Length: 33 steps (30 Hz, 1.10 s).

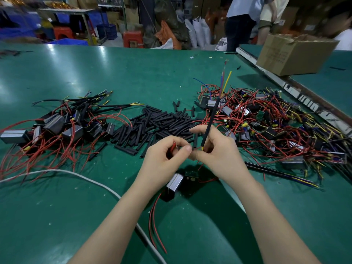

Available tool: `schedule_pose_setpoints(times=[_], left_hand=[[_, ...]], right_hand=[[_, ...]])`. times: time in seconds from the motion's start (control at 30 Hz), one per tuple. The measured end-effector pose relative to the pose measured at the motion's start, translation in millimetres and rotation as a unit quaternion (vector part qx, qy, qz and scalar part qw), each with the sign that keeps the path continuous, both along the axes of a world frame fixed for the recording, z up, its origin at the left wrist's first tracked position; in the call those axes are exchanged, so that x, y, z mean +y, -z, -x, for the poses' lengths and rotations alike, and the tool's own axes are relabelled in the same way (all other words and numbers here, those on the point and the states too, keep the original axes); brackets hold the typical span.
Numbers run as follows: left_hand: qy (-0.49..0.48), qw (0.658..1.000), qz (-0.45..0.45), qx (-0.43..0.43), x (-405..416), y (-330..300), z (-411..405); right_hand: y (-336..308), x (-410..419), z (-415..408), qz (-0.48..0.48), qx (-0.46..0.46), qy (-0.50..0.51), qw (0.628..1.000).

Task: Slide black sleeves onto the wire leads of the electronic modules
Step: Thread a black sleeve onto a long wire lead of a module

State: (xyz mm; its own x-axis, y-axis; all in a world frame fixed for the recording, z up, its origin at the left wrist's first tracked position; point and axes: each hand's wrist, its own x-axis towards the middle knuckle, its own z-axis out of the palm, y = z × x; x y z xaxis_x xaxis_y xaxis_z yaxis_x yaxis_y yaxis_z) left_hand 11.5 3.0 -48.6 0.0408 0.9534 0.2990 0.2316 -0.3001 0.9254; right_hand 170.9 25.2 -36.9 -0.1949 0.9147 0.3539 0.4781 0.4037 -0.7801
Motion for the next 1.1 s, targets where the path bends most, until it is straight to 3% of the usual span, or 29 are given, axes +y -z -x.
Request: schedule_pose_setpoints(times=[0.33, 0.67, 0.77, 0.9, 1.1], left_hand=[[-0.001, 0.999, 0.008, 0.05, 4.2, 5.1, 2.2], [0.021, 0.993, -0.022, 0.116, 1.5, 2.4, -3.5], [0.017, 0.995, -0.027, 0.096, -0.2, 2.5, -3.4], [-0.006, 1.0, -0.006, 0.007, 0.0, 0.2, 0.6], [0.014, 0.999, 0.024, -0.043, -2.0, -5.9, 2.1]], right_hand=[[-5.0, -2.8, -4.6, 0.131, 0.105, -0.16, 0.973], [-6.8, -4.9, -3.0, 0.082, 0.148, -0.106, 0.98], [-7.1, -3.4, -1.6, 0.074, 0.179, -0.091, 0.977], [-9.3, 1.3, -3.5, 0.053, 0.27, -0.042, 0.961], [-7.1, 1.3, -0.1, 0.063, 0.276, -0.023, 0.959]])
